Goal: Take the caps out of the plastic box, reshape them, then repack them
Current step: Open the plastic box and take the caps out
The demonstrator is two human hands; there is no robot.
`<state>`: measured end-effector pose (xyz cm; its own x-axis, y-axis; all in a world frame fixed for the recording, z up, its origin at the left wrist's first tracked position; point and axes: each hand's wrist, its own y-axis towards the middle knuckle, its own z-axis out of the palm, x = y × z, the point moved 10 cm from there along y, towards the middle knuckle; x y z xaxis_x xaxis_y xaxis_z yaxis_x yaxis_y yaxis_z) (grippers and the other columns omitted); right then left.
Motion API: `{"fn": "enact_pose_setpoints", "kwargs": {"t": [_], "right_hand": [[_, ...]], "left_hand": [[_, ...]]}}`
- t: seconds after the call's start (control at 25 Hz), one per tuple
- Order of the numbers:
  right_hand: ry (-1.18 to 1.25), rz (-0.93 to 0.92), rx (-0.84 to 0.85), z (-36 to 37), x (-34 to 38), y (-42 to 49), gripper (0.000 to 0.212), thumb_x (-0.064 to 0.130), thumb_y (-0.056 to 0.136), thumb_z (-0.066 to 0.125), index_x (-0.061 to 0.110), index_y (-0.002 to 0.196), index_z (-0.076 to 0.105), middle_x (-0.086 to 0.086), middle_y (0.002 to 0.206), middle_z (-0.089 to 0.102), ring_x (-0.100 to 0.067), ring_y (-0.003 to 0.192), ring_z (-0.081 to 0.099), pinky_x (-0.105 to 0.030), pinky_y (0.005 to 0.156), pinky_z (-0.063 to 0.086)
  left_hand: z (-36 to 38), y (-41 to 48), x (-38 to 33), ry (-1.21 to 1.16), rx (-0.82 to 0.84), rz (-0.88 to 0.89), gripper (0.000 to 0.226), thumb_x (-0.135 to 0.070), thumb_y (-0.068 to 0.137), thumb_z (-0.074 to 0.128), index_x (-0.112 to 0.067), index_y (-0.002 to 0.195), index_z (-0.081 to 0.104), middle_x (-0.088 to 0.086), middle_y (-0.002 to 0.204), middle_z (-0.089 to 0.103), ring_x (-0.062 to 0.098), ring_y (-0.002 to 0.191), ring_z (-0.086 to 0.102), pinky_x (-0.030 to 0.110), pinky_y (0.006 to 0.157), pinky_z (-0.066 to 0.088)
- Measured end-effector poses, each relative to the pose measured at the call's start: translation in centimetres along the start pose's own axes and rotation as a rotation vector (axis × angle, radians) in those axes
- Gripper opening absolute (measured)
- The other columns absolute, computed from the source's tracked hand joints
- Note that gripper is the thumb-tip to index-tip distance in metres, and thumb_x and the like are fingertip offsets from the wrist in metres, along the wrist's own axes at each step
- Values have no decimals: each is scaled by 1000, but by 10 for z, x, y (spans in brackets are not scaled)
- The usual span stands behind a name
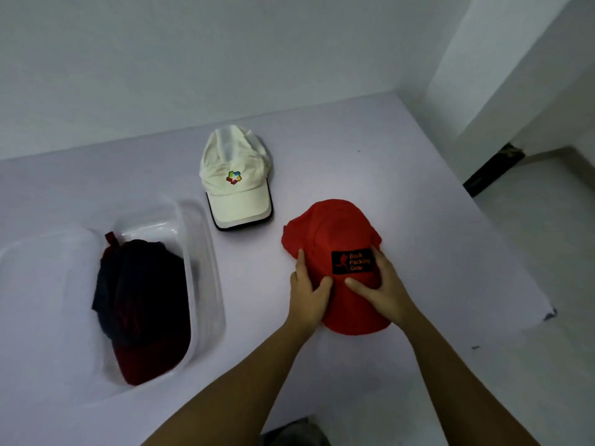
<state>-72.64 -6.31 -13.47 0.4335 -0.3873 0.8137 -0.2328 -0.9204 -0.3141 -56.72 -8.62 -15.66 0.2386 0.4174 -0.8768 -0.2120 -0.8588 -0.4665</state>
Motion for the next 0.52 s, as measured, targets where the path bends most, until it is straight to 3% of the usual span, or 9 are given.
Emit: {"fn": "enact_pose_setpoints", "kwargs": {"t": [0.12,0.24,0.36,0.44,0.52], "right_hand": [[-66,0,-14,-21,-15,30,92,73,62,60,42,142,27,1,147,39,-23,130,42,-50,108,36],[-90,17,-30,-38,-32,44,93,73,62,58,41,143,25,0,149,37,-24,132,40,-51,109,34],[-38,2,8,-41,-37,46,86,61,72,61,35,145,23,1,145,42,-22,131,43,-49,108,36],[-41,14,-12,-40,-35,45,95,59,74,62,29,149,12,-4,151,33,-26,136,34,-50,112,30],[-132,-2,-107,-42,-19,40,97,50,80,63,22,150,2,-11,158,15,-31,144,15,-51,117,16]], "left_hand": [[29,20,-4,175,34,12,86,-31,91,56,-26,151,-5,12,144,30,26,131,35,38,107,34],[50,35,-16,288,28,45,83,-30,92,54,-18,151,-4,17,148,29,32,135,31,44,111,31],[67,41,-15,359,109,25,85,-24,92,53,-15,150,-9,18,151,26,34,136,31,48,111,32],[68,36,-20,349,137,45,83,-19,94,49,-13,149,-13,15,153,25,32,136,33,45,111,34],[53,27,-37,302,71,107,70,-17,99,39,-10,150,-7,12,154,26,26,137,33,34,112,31]]}}
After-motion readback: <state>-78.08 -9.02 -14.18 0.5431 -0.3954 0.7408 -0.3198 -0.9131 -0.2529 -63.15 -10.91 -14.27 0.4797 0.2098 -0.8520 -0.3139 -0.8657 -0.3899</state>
